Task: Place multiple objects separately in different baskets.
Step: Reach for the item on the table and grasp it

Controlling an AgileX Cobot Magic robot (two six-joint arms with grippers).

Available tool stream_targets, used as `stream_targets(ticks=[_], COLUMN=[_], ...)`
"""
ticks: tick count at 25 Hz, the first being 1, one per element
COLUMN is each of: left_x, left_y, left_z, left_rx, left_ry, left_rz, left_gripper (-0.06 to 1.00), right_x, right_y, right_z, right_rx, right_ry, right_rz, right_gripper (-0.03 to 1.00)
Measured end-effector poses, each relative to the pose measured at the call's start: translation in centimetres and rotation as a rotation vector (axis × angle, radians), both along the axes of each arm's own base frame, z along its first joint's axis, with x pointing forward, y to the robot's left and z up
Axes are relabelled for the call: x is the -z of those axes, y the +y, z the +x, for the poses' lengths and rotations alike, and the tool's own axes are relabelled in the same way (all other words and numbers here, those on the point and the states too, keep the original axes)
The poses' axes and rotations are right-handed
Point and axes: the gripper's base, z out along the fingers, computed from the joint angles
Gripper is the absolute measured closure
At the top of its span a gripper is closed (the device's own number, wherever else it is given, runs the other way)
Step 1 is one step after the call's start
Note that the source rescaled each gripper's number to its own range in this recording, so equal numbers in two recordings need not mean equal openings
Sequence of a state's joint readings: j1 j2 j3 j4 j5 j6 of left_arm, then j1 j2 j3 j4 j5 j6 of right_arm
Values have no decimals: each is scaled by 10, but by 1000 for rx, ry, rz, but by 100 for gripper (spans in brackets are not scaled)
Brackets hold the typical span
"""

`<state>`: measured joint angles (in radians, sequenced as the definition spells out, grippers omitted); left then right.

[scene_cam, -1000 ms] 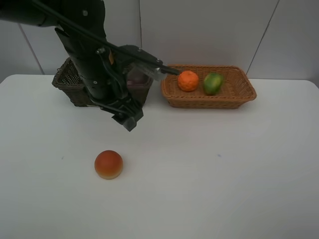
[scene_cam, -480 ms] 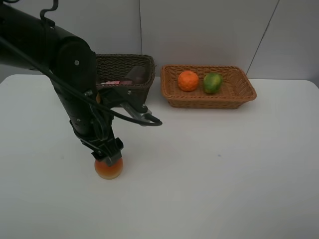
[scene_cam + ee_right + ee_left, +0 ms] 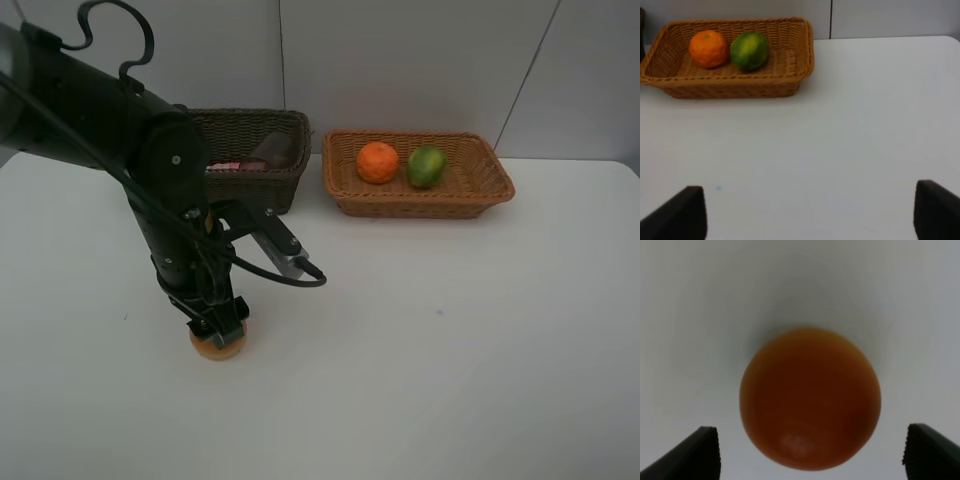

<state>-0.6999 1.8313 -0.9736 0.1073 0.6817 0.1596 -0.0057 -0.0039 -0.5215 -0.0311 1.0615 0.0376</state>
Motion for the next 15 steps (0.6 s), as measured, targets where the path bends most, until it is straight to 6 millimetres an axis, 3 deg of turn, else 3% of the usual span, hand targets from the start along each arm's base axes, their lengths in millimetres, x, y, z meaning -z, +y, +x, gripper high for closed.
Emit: stream_targets(ticks=[15], left_x=[27], left_y=[-2], left_z=[1], left_rx=[12], left_ry=[51], left_rz=[42], left_gripper=[-1], right_x=[0], right_y=[0], right_z=[0], right_rx=[1], right_ry=[0], right_rz=[-1], right_gripper=[17])
